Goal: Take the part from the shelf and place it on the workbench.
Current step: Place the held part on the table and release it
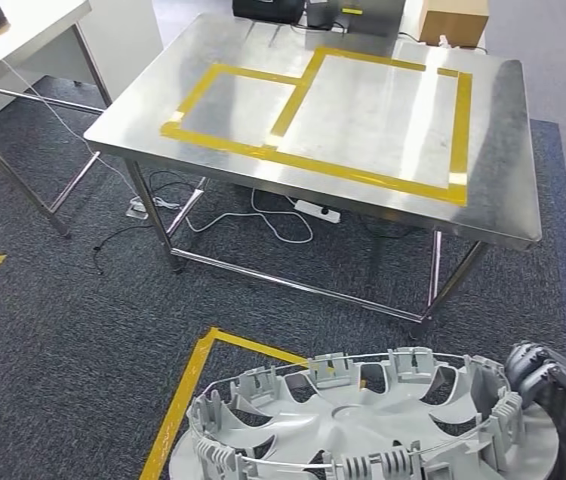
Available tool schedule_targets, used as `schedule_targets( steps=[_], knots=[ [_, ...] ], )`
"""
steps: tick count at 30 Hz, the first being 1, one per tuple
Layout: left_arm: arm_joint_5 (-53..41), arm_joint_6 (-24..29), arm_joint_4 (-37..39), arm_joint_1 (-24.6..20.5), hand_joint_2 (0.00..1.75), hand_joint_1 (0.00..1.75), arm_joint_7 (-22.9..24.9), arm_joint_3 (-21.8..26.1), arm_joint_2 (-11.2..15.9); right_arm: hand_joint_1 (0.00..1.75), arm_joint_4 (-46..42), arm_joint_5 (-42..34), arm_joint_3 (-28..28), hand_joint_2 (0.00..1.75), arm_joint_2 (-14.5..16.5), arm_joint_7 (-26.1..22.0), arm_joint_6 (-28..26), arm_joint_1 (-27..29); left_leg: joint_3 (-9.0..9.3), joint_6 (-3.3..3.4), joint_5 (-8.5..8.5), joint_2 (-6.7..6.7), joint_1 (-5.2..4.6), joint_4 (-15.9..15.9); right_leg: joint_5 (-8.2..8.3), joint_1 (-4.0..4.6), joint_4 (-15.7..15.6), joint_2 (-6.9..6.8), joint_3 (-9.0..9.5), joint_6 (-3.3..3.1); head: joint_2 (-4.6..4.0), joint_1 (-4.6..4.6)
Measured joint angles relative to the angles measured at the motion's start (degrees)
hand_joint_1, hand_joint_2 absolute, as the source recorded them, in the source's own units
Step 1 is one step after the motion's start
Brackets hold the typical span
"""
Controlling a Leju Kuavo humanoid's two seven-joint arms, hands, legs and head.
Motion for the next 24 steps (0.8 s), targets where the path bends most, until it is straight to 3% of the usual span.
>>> schedule_targets(
  steps=[3, 5, 8, 9, 10, 11, 13, 14, 16, 20, 22, 24],
  knots=[
    [0.02, 0.04, 0.0, -0.01, 1.75, 0.0, 0.07, 0.0, -0.01, 1.75, 0.04, -0.01, -0.08, 1.75, 0.02, -0.08, 0.08, -0.2, -0.09, -0.82, -0.21, -0.08, 0.01, 0.11, -0.2, 0.08, -1.12, 0.02, 0.66, -0.77, 0.0, -0.06],
    [0.02, 0.03, 0.0, -0.06, 1.75, 0.0, 0.13, 0.0, 0.01, 1.75, 0.04, 0.0, -0.21, 1.75, 0.04, -0.1, 0.12, -0.31, -0.64, -1.45, -1.46, 0.06, 0.13, 1.86, -0.21, -0.13, -1.41, -0.16, 1.04, -1.37, 0.0, -0.25],
    [0.04, 0.0, 0.0, -0.05, 1.75, 0.0, 0.14, 0.0, 0.01, 1.75, 0.05, -0.01, -0.38, 1.75, 0.15, -0.1, 0.22, -0.42, -5.41, -2.21, -6.05, 0.22, 0.48, 11.89, -0.61, -0.21, -1.52, -0.52, 1.5, -2.04, 0.0, -0.55],
    [0.05, -0.01, -0.01, 0.02, 1.75, 0.0, 0.14, 0.0, 0.02, 1.75, 0.08, -0.01, -0.4, 1.75, 0.19, -0.09, 0.25, -0.43, -7.0, -2.36, -6.85, 0.23, 0.61, 14.86, -0.74, -0.2, -1.52, -0.56, 1.63, -2.09, 0.0, -0.54],
    [0.05, -0.01, -0.01, 0.09, 1.75, 0.0, 0.15, 0.0, 0.02, 1.75, 0.11, -0.01, -0.41, 1.75, 0.21, -0.09, 0.26, -0.44, -7.74, -2.45, -6.52, 0.24, 0.71, 15.96, -0.88, -0.2, -1.52, -0.57, 1.79, -2.09, 0.0, -0.54],
    [0.05, -0.01, -0.01, 0.14, 1.75, 0.0, 0.15, 0.0, 0.02, 1.75, 0.17, -0.01, -0.42, 1.75, 0.23, -0.09, 0.26, -0.43, -7.44, -2.47, -5.09, 0.26, 0.8, 14.88, -1.05, -0.23, -1.51, -0.55, 2.05, -2.01, 0.0, -0.55],
    [0.05, -0.01, 0.0, 0.16, 1.75, 0.0, 0.15, 0.0, 0.02, 1.75, 0.24, 0.01, -0.44, 1.75, 0.28, -0.09, 0.27, -0.41, -4.43, -2.33, -0.88, 0.4, 0.89, 8.07, -1.48, -0.31, -1.52, -0.54, 2.69, -1.67, 0.0, -0.53],
    [0.05, -0.02, 0.0, 0.15, 1.75, 0.0, 0.17, 0.0, -0.01, 1.75, 0.25, 0.01, -0.45, 1.75, 0.3, -0.09, 0.27, -0.41, -2.87, -2.21, 0.38, 0.5, 0.81, 4.63, -1.75, -0.23, -1.48, -0.53, 2.87, -1.36, 0.0, -0.58],
    [0.05, -0.07, 0.0, 0.08, 1.75, 0.0, 0.28, -0.01, -0.1, 1.75, 0.24, 0.02, -0.5, 1.75, 0.31, -0.11, 0.32, -0.39, -1.41, -1.8, 0.68, 0.62, 0.61, 1.28, -2.06, -0.08, -1.48, -0.54, 2.89, -0.6, 0.0, -0.6],
    [0.07, -0.15, 0.0, 0.29, 1.75, 0.0, 0.5, -0.01, -0.1, 1.75, 0.24, 0.05, -0.53, 1.75, 0.32, -0.1, 0.37, -0.38, -1.07, -0.45, 0.23, 0.52, 0.59, 0.5, -2.93, -0.16, -0.8, -0.51, 2.71, 0.66, 0.0, -0.21],
    [0.08, -0.27, 0.0, 0.24, 1.75, 0.0, 0.5, 0.0, -0.13, 1.75, 0.26, 0.05, -0.53, 1.75, 0.32, -0.1, 0.4, -0.39, -0.61, 0.23, 0.08, 0.51, 0.7, 0.18, -5.33, -0.16, 4.29, -0.34, -0.1, 0.84, 0.0, 0.2],
    [0.06, -0.36, 0.0, 0.22, 1.75, 0.0, 0.5, -0.01, -0.16, 1.75, 0.32, 0.03, -0.52, 1.75, 0.33, -0.1, 0.46, -0.35, -0.33, 0.7, -0.31, 0.51, 0.47, 0.18, -7.87, -0.08, 12.1, -0.24, -4.86, 0.88, 0.0, 0.37]
  ],
)
